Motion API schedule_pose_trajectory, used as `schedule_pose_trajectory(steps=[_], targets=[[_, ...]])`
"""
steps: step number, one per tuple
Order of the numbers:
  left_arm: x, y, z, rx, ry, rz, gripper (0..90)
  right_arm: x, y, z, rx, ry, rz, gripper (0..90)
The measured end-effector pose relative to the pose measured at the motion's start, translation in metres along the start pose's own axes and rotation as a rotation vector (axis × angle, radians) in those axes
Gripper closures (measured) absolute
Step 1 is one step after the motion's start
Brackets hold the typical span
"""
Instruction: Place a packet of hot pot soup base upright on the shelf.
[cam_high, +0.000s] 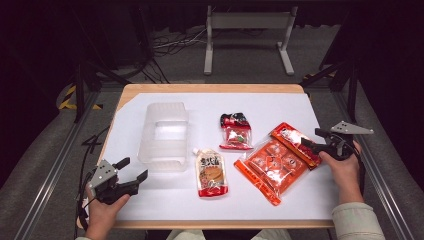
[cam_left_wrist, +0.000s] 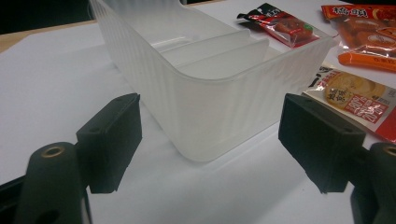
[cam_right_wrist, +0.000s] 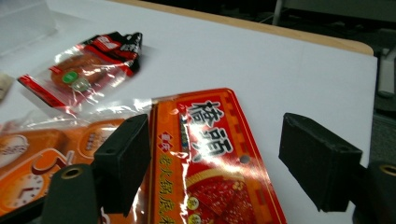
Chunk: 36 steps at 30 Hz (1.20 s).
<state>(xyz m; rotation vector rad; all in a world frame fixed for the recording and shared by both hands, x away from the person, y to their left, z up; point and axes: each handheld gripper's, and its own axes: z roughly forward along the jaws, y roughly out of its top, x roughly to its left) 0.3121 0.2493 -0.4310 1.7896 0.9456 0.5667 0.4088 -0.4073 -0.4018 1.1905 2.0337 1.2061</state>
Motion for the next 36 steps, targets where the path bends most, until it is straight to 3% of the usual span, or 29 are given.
schedule_pose_trajectory(steps=[7,13,14,21,29,36], targets=[[0.000,-0.001,0.001,0.005,-0.003,0.002,22.1,-0.010,-0.010,0.004,0.040,-0.028,0.028,22.8],[0.000,-0.001,0.000,0.004,-0.004,0.001,22.1,-0.016,-0.016,0.006,0.077,-0.015,0.063,22.6],[0.000,-0.001,0.000,0.004,-0.005,0.001,22.1,-0.017,-0.019,0.007,0.087,-0.003,0.087,22.9],[-0.001,-0.001,0.001,0.008,-0.009,0.002,22.1,-0.022,-0.026,0.009,0.122,0.011,0.109,24.5],[-0.001,-0.001,0.001,0.006,-0.007,0.000,22.1,-0.022,-0.030,0.011,0.159,0.087,0.158,29.9],[0.000,-0.002,0.002,0.016,-0.006,-0.001,22.1,-0.025,-0.029,0.010,0.165,0.090,0.182,35.7]])
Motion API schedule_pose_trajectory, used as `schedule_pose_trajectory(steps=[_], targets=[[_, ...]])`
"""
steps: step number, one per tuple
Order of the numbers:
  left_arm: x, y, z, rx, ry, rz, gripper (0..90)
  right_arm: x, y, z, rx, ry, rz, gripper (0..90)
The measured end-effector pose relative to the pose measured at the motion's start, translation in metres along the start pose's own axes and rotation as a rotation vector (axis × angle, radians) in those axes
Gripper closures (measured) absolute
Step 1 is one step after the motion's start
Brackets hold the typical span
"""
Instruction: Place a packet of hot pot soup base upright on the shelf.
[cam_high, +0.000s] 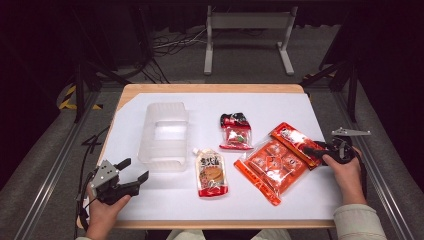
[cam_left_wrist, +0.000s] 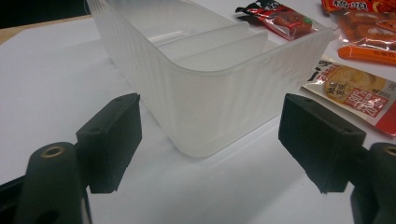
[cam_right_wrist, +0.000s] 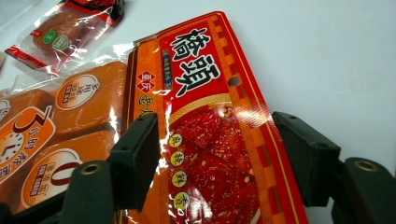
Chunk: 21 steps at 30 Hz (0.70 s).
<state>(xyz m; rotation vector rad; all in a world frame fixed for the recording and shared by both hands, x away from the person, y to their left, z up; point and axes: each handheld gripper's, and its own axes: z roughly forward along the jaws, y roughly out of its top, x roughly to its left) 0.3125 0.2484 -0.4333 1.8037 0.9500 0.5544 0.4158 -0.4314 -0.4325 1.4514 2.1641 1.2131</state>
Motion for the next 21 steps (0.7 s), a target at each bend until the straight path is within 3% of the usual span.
schedule_pose_trajectory(steps=[8,9,10,11,12,14,21], targets=[[0.000,0.000,0.000,0.002,0.000,0.003,22.2,0.001,0.003,-0.009,-0.038,0.042,0.007,45.3],[0.000,0.000,0.000,0.003,0.001,0.003,22.1,0.002,0.004,-0.011,-0.038,0.053,0.008,47.8],[0.000,0.000,0.000,0.002,0.002,0.003,22.2,0.003,0.004,-0.012,-0.040,0.095,0.006,51.8],[0.000,0.000,0.000,0.003,0.001,0.003,22.2,0.003,0.004,-0.012,-0.040,0.095,0.006,51.8],[0.000,0.000,0.000,0.003,0.002,0.003,22.2,0.004,0.005,-0.011,-0.037,0.124,0.006,53.0],[0.000,0.000,0.000,0.002,0.000,0.002,22.2,0.008,0.006,-0.010,-0.025,0.124,-0.020,54.4],[-0.001,0.001,0.000,0.001,0.001,0.003,22.2,0.014,0.005,0.002,0.028,0.138,-0.039,59.5]])
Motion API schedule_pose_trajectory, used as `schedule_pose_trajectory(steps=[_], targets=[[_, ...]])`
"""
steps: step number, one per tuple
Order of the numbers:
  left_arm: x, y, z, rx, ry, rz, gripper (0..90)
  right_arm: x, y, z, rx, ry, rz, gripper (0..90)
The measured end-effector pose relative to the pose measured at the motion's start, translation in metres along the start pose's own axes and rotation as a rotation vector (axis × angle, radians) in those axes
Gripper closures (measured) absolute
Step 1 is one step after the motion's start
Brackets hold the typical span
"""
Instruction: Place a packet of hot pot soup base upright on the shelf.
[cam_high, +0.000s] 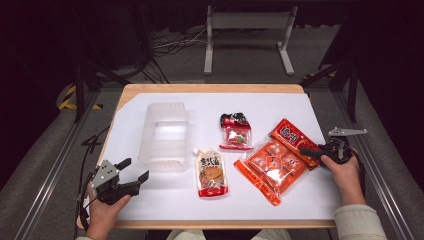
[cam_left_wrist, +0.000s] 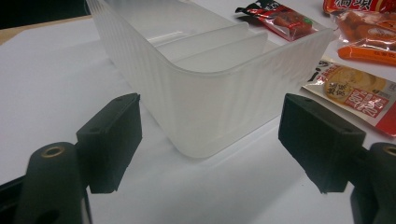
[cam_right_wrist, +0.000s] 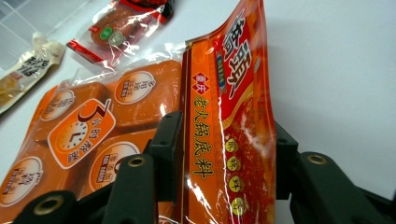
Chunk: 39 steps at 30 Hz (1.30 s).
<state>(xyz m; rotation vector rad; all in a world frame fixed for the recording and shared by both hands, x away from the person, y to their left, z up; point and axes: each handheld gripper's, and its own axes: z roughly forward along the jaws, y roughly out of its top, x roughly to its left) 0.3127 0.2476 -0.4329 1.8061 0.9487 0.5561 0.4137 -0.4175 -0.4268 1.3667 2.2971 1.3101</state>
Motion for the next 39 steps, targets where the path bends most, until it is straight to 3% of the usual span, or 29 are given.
schedule_pose_trajectory(steps=[11,17,24,39], targets=[[0.000,0.000,0.001,0.000,-0.004,0.000,22.6,-0.003,-0.004,0.012,0.023,-0.015,-0.014,74.7],[-0.001,0.000,0.001,0.001,-0.004,0.008,22.9,-0.004,-0.004,0.013,0.024,-0.028,-0.047,89.1],[-0.001,0.000,0.000,0.001,-0.007,0.003,23.7,-0.001,0.000,0.012,0.043,-0.043,-0.067,90.0],[-0.002,0.003,-0.002,-0.001,-0.015,0.011,25.6,0.010,0.013,-0.007,0.006,-0.027,-0.096,90.0]])
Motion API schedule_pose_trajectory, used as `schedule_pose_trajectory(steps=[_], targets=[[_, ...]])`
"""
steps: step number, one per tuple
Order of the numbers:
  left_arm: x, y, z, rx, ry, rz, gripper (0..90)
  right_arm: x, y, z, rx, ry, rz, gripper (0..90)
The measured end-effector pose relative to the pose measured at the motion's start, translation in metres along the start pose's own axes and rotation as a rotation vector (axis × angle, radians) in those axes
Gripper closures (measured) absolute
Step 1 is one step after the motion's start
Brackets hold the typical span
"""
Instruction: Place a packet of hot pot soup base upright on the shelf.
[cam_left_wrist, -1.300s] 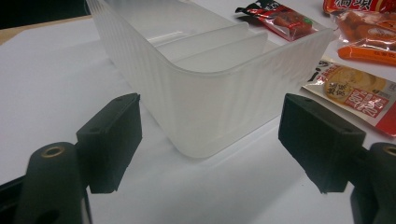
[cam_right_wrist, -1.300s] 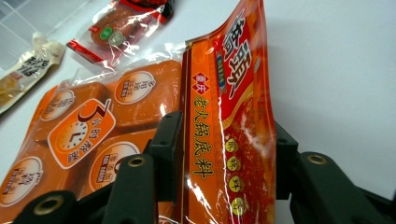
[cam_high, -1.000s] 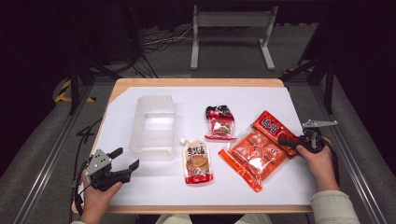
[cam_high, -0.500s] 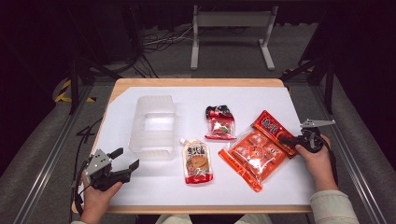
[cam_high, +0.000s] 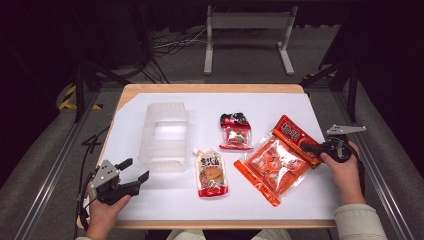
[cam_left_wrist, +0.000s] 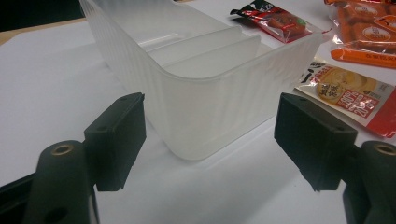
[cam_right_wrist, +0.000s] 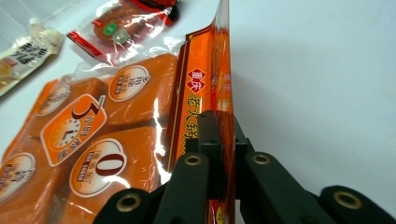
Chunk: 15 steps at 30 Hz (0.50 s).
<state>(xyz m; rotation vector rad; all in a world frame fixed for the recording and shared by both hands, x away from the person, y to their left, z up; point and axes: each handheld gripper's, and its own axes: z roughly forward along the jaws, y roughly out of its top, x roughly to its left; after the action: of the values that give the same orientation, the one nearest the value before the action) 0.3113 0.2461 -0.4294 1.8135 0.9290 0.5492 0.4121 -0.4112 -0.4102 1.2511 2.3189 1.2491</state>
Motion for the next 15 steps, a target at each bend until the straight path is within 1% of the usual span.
schedule_pose_trajectory(steps=[2,4,5,6,12,13,14,15], targets=[[0.000,0.000,0.000,0.001,0.002,-0.001,25.6,0.001,0.002,-0.004,-0.007,0.012,-0.001,90.0],[0.000,0.000,0.000,0.003,0.002,0.003,25.9,0.003,0.003,-0.007,-0.007,0.007,-0.008,90.0],[-0.001,0.000,0.001,0.001,0.001,-0.001,26.0,0.004,0.004,-0.009,-0.009,0.008,-0.011,90.0],[-0.001,0.001,0.000,0.001,0.004,0.003,26.0,0.004,0.005,-0.010,-0.012,0.010,-0.018,90.0],[-0.001,0.002,-0.001,-0.002,0.005,0.002,26.1,0.011,0.013,-0.020,-0.033,0.018,-0.035,90.0],[-0.001,0.003,-0.002,-0.004,0.004,0.005,26.1,0.013,0.016,-0.022,-0.037,0.021,-0.041,90.0],[-0.001,0.004,-0.003,-0.008,0.005,0.005,26.8,0.018,0.022,-0.026,-0.045,0.027,-0.052,90.0],[-0.001,0.005,-0.004,-0.011,0.005,0.004,26.8,0.018,0.022,-0.026,-0.045,0.027,-0.052,90.0]])
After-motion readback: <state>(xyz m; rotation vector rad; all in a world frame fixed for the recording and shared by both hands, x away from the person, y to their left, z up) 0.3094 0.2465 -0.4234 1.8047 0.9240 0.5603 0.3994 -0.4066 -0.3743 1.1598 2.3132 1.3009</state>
